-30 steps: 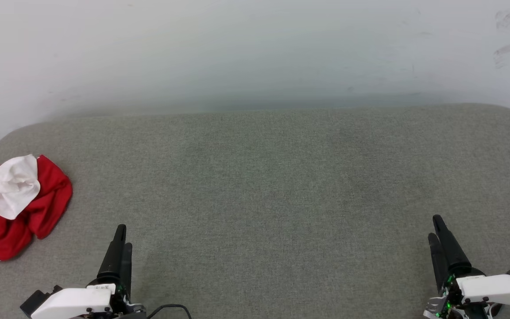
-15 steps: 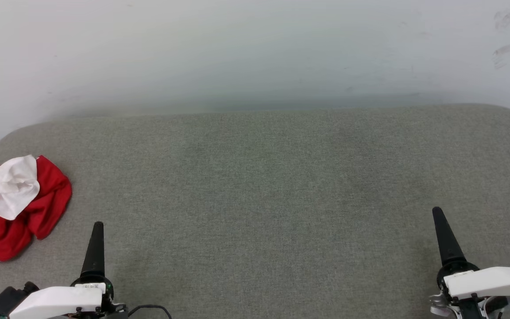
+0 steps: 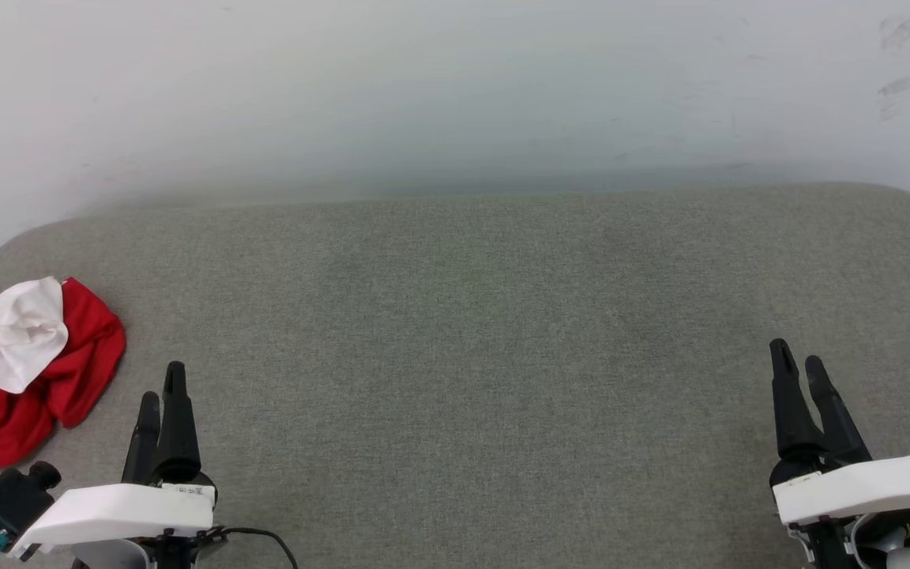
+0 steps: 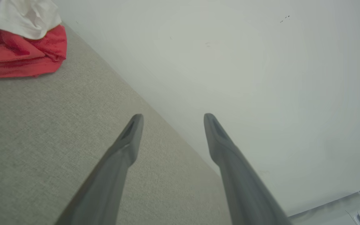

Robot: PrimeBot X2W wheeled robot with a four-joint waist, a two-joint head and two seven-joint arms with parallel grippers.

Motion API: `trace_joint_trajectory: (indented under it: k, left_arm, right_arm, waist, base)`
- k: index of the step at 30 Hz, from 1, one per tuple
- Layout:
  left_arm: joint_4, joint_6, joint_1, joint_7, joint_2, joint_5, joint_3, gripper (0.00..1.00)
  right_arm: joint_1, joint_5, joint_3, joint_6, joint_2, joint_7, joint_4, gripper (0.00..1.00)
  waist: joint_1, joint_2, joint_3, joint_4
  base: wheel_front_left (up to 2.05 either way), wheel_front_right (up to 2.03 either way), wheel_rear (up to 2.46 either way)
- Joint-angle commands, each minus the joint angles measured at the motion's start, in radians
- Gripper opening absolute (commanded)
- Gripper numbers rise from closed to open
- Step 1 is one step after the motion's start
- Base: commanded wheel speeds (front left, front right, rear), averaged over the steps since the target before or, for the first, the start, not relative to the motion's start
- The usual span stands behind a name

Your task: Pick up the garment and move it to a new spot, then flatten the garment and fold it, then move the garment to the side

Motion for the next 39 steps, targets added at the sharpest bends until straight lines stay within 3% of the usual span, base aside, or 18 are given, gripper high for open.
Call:
trace_joint_trajectory:
  k: [1, 15, 21, 39]
  left_arm:
    - [-0.030, 0.007, 0.001, -0.009, 0.003, 0.037, -0.007, 1.00]
    - [-0.080, 0.068, 0.034, -0.051, 0.003, 0.374, -0.151, 1.00]
    - [-0.081, 0.099, 0.038, -0.067, 0.035, 0.483, -0.221, 1.00]
    - [-0.040, 0.333, 0.015, -0.111, 0.168, 0.681, -0.451, 1.00]
  right_arm:
    - [-0.005, -0.040, 0.005, 0.000, 0.000, -0.009, -0.026, 1.00]
    - [0.014, -0.342, 0.042, 0.000, 0.000, -0.051, -0.075, 1.00]
    - [0.025, -0.433, 0.029, 0.000, 0.000, -0.067, -0.073, 1.00]
    - [0.035, -0.666, 0.037, 0.000, 0.001, -0.111, -0.049, 1.00]
  waist:
    - [0.0000, 0.0000, 0.000, 0.000]
    - [0.0000, 0.0000, 0.000, -0.001]
    - [0.0000, 0.0000, 0.001, -0.003]
    - [0.0000, 0.0000, -0.001, -0.010]
  base:
    - [0.00, 0.00, 0.00]
    - [0.00, 0.00, 0.00]
    - [0.00, 0.00, 0.00]
    - [0.00, 0.00, 0.00]
